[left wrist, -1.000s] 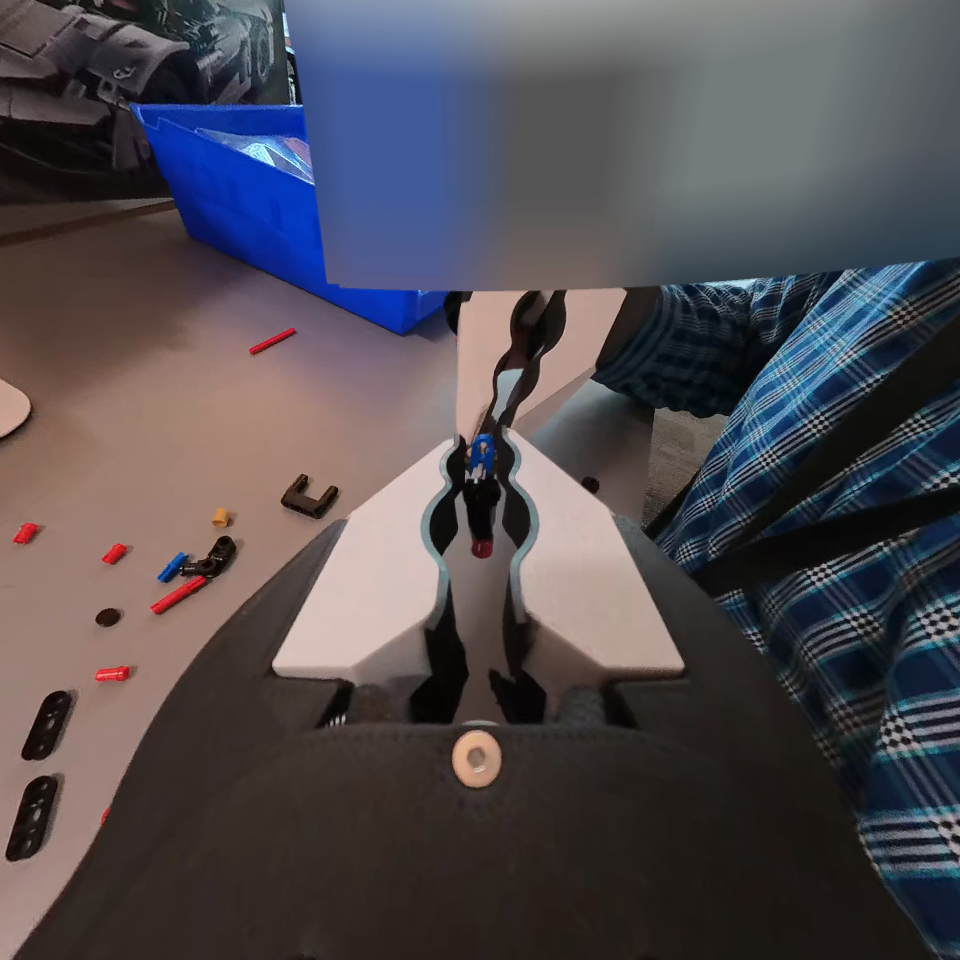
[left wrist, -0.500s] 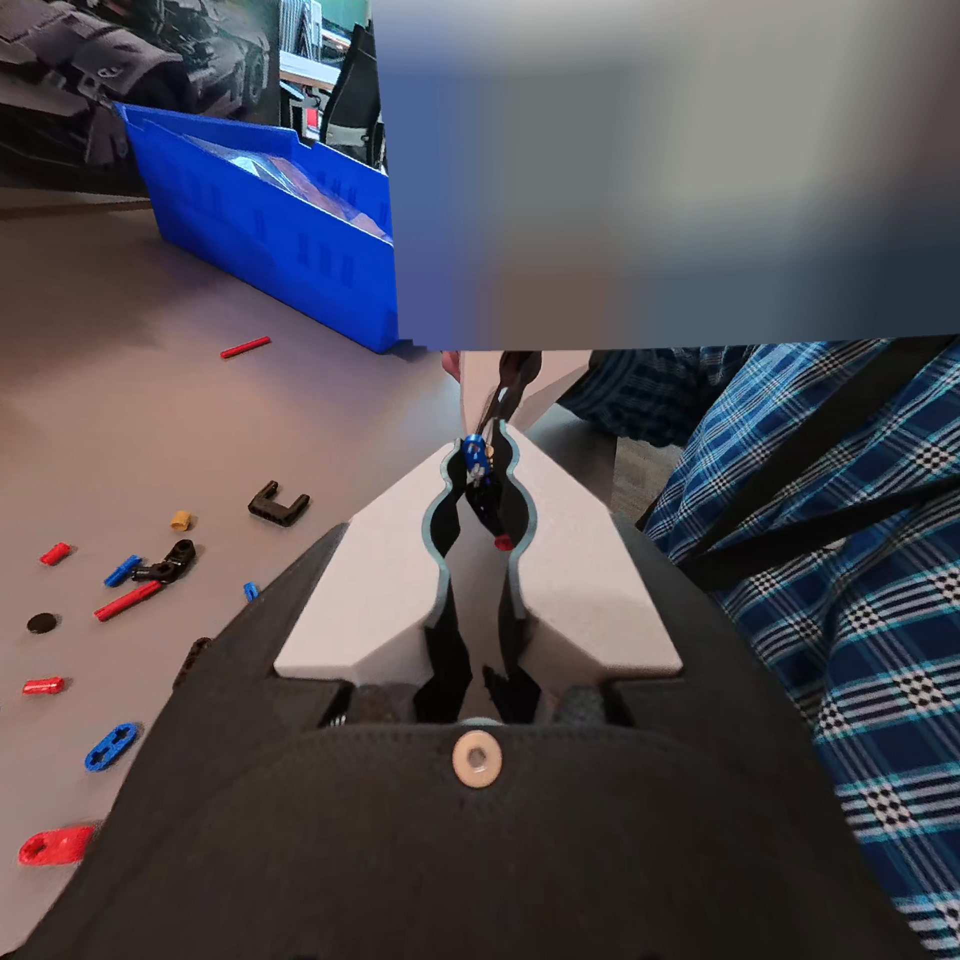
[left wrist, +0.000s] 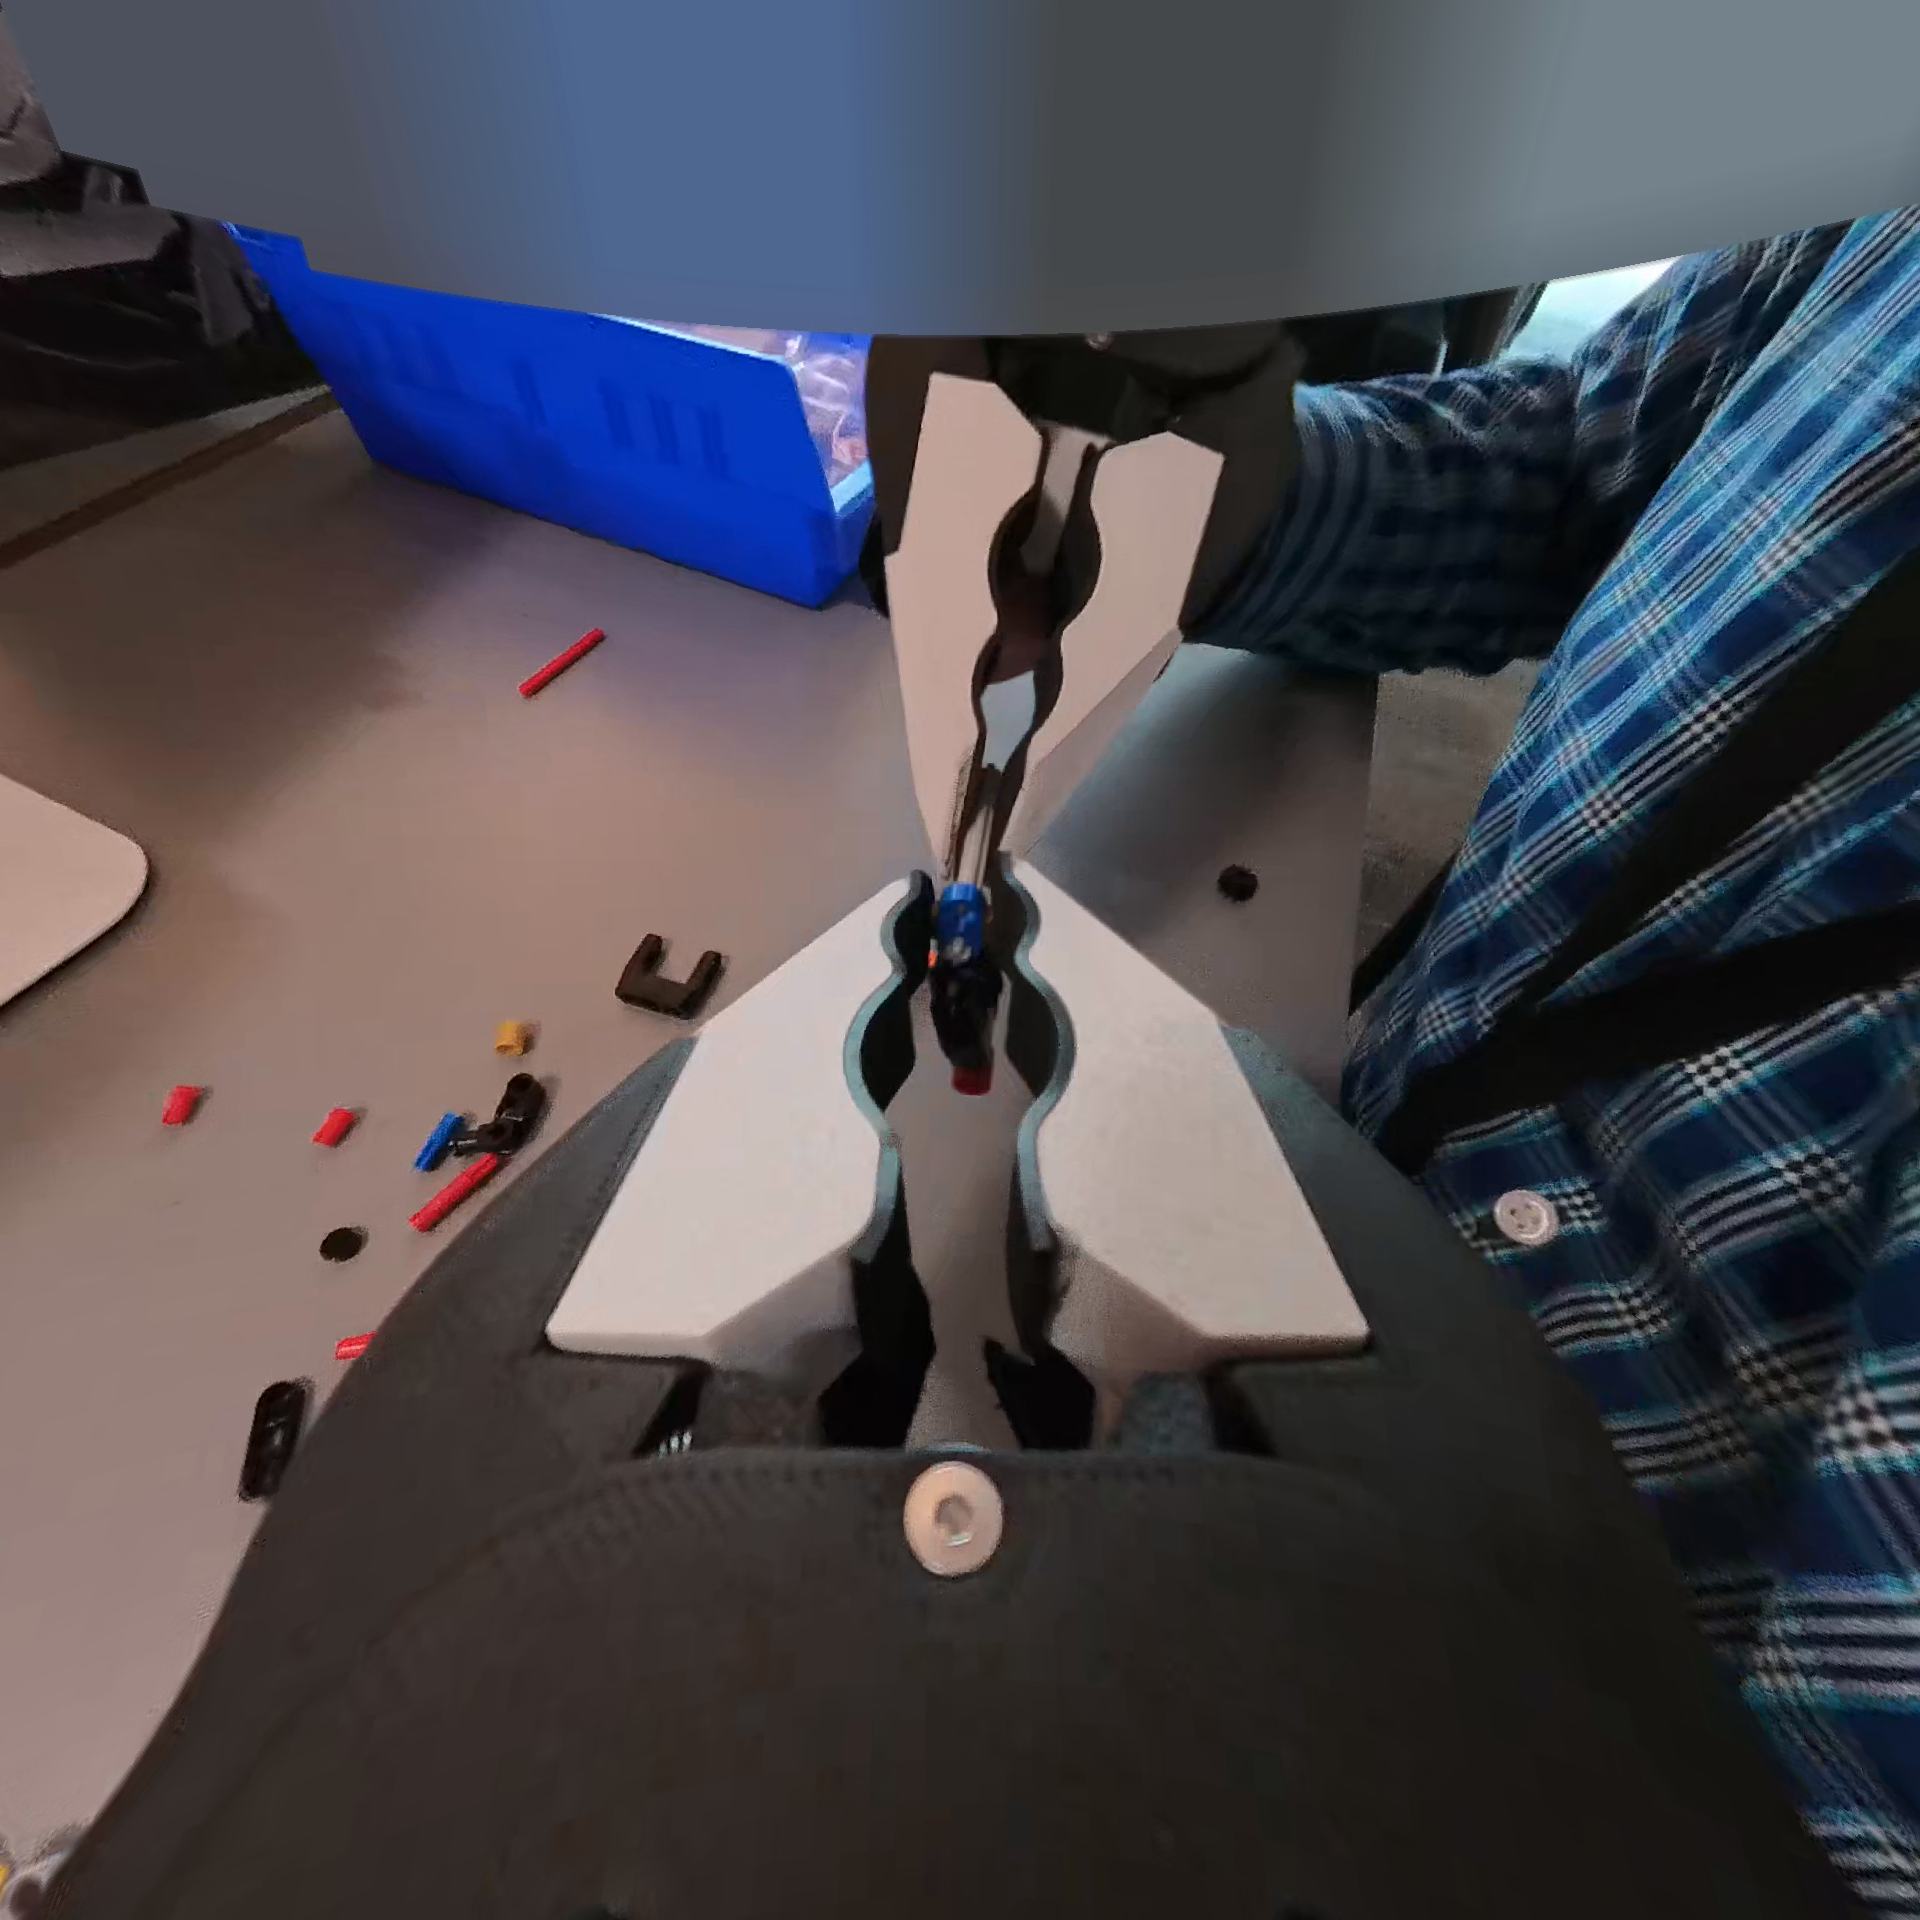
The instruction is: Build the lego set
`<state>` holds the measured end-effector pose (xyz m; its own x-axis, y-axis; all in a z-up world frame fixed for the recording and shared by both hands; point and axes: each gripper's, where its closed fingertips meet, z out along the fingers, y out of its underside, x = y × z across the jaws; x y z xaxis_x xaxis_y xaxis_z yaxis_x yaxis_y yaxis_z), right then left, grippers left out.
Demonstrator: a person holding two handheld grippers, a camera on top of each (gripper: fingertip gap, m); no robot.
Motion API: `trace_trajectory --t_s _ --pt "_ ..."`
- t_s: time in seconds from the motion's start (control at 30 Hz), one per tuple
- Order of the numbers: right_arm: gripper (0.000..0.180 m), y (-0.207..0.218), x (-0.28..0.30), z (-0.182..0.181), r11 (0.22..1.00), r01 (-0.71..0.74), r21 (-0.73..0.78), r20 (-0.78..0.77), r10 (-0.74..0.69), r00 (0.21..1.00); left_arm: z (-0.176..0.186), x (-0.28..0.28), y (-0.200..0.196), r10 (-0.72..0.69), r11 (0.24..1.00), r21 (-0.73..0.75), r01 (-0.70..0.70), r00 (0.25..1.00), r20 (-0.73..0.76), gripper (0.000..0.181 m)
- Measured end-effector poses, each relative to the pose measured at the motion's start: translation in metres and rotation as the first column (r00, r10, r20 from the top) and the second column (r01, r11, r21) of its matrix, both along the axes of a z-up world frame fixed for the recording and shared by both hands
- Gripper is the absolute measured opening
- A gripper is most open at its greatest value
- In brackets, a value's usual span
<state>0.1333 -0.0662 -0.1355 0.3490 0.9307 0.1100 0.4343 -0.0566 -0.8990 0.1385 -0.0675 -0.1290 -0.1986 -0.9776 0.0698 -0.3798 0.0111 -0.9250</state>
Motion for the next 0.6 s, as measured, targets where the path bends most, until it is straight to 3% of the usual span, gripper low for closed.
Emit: trace_trajectory --t_s 0.33,0.6 --pt "0.001 0.000 0.001 -0.004 0.999 -0.017 -0.034 -0.031 0.015 0.999 -0.007 0.002 0.002 0.006 0.996 0.085 -0.004 0.999 -0.033 0.010" --pt "0.001 -0.003 0.003 -0.009 0.996 -0.023 -0.081 -0.048 0.019 0.999 0.000 -0.012 0.012 0.081 0.993 0.084 -0.079 0.997 -0.021 0.038"
